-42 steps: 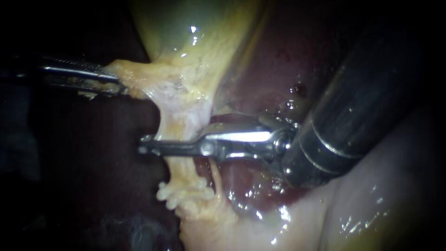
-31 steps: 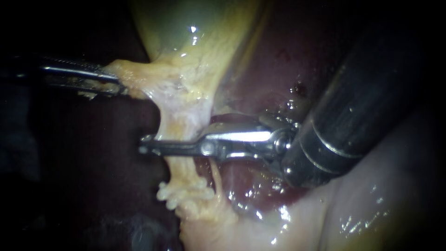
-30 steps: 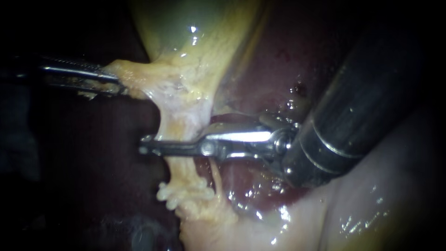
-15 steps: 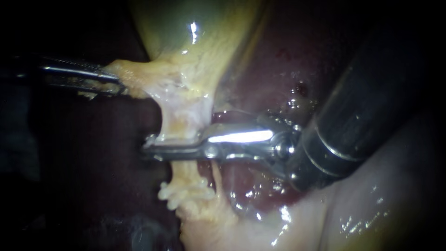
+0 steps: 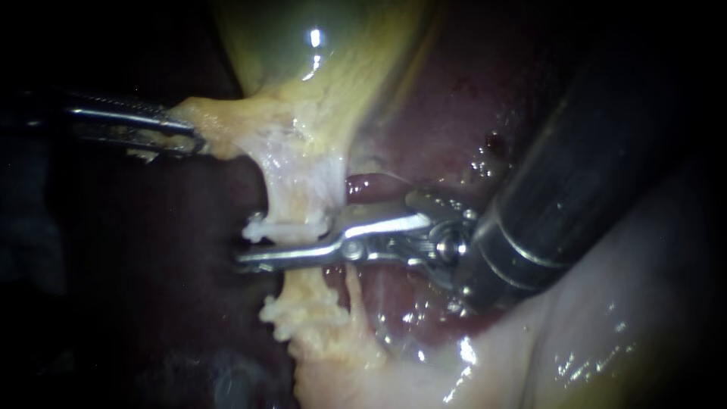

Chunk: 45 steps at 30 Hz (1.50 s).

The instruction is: Going back third clip left tube

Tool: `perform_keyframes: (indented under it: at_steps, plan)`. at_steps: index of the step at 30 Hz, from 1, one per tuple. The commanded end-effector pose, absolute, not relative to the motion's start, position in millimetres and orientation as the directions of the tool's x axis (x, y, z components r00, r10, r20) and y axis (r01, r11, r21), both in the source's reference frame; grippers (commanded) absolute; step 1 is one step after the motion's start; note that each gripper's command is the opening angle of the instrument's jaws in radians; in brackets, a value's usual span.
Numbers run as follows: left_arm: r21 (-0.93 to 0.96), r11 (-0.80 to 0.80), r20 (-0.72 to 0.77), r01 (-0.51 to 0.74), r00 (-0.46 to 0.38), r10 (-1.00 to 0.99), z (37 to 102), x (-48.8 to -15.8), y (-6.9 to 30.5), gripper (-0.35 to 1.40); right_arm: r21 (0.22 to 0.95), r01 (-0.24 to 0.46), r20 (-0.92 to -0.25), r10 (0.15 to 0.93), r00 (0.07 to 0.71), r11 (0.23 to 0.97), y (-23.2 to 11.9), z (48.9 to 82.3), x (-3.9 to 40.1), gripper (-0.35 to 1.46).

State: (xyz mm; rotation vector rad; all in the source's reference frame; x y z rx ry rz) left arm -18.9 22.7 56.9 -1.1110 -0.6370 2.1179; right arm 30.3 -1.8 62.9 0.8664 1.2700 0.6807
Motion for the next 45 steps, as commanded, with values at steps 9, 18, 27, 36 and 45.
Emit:
perform_keyframes:
  at_steps: [9,18,27,36,45]
  plan:
    - [-0.671,-0.668,-0.527,-0.323,-0.426,0.735,57.0,-18.9,22.7,-0.35,0.777,-0.002,-0.609,0.753,0.249,0.629,-1.1,64.5,28.4,0.49]
    - [-0.671,-0.668,-0.527,-0.322,-0.426,0.735,57.0,-18.8,22.7,-0.35,0.678,0.025,-0.707,0.643,0.293,0.734,-1.5,64.1,26.0,0.49]
    - [-0.671,-0.668,-0.527,-0.322,-0.427,0.735,57.0,-18.8,22.7,-0.35,0.544,0.048,-0.802,0.503,0.322,0.838,-1.3,61.9,20.8,0.5]
    - [-0.671,-0.668,-0.527,-0.322,-0.426,0.735,57.0,-18.8,22.7,-0.35,0.469,0.051,-0.833,0.422,0.359,0.882,-0.8,58.7,15.7,0.5]
    - [-0.671,-0.668,-0.527,-0.323,-0.426,0.735,57.0,-18.9,22.7,-0.35,0.458,0.059,-0.838,0.409,0.362,0.887,-0.5,57.6,13.3,0.5]
